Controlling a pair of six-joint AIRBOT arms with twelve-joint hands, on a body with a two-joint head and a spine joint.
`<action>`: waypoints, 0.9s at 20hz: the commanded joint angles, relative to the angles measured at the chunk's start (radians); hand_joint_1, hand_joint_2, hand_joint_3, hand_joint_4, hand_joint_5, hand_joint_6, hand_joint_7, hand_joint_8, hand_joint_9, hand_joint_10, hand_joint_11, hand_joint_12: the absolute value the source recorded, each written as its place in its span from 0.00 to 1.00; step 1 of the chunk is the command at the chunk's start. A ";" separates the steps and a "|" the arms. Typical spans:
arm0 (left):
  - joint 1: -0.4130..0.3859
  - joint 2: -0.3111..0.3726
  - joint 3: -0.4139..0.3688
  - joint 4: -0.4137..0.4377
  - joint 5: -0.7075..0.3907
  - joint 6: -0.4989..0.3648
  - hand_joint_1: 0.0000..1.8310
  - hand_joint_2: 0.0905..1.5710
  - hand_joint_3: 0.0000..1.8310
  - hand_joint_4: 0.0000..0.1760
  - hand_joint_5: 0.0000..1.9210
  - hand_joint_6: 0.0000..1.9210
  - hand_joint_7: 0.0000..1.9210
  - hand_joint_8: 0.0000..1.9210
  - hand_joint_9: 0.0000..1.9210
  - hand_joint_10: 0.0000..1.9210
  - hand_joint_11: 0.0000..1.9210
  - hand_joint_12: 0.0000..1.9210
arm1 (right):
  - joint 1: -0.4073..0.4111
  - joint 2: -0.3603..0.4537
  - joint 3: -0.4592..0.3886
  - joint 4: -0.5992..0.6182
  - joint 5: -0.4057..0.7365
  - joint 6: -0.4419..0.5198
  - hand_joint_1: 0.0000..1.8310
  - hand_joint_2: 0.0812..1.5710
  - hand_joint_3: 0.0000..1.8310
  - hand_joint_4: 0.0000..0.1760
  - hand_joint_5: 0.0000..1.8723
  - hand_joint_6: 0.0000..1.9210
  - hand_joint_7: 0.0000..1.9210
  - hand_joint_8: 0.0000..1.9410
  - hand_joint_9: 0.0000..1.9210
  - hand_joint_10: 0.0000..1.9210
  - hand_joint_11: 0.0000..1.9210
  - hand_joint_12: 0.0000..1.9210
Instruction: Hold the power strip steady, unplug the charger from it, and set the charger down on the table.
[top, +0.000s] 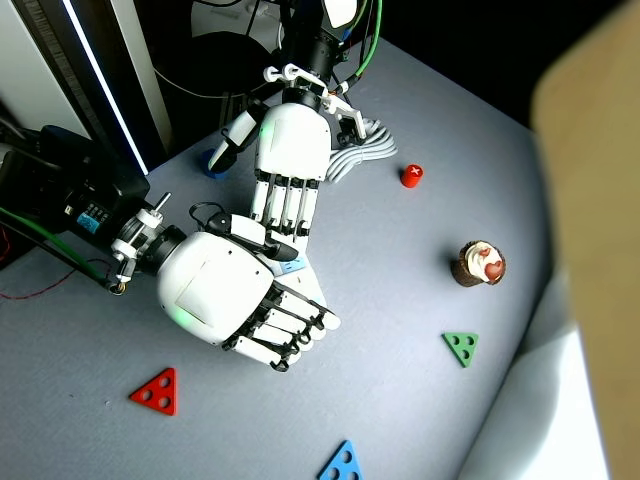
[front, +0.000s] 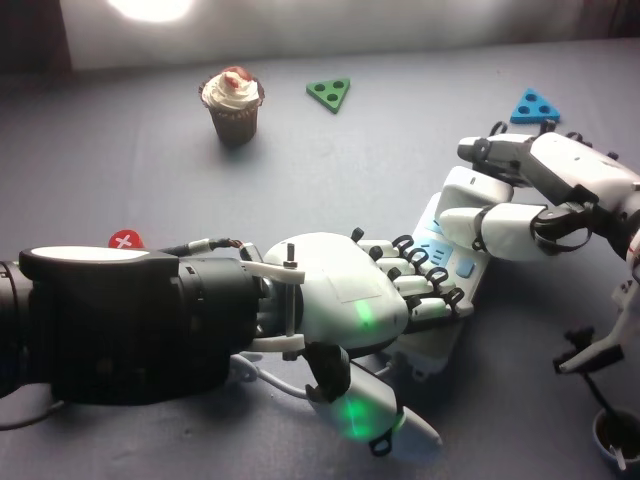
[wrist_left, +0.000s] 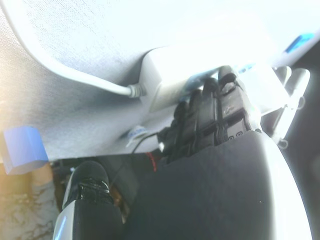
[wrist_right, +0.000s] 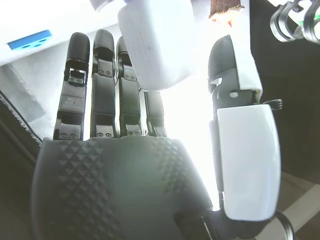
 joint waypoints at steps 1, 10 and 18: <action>0.002 -0.009 -0.002 0.004 -0.020 -0.001 0.00 0.66 0.00 0.00 0.02 0.00 0.04 0.00 0.04 0.00 0.01 0.05 | 0.003 0.009 0.005 -0.049 0.080 0.008 0.45 0.69 0.00 0.00 0.21 0.00 0.25 0.00 0.25 0.00 0.08 0.38; 0.003 -0.023 0.001 0.009 -0.009 -0.001 0.00 0.66 0.00 0.00 0.02 0.00 0.04 0.00 0.04 0.00 0.02 0.06 | -0.011 0.005 0.016 -0.049 0.079 0.008 0.45 0.69 0.00 0.00 0.21 0.00 0.25 0.00 0.26 0.00 0.09 0.38; 0.010 -0.028 0.004 0.010 -0.007 -0.001 0.00 0.66 0.00 0.00 0.04 0.01 0.05 0.00 0.05 0.01 0.03 0.06 | -0.013 0.003 0.019 -0.050 0.074 0.025 0.45 0.69 0.00 0.00 0.22 0.01 0.26 0.01 0.27 0.01 0.08 0.41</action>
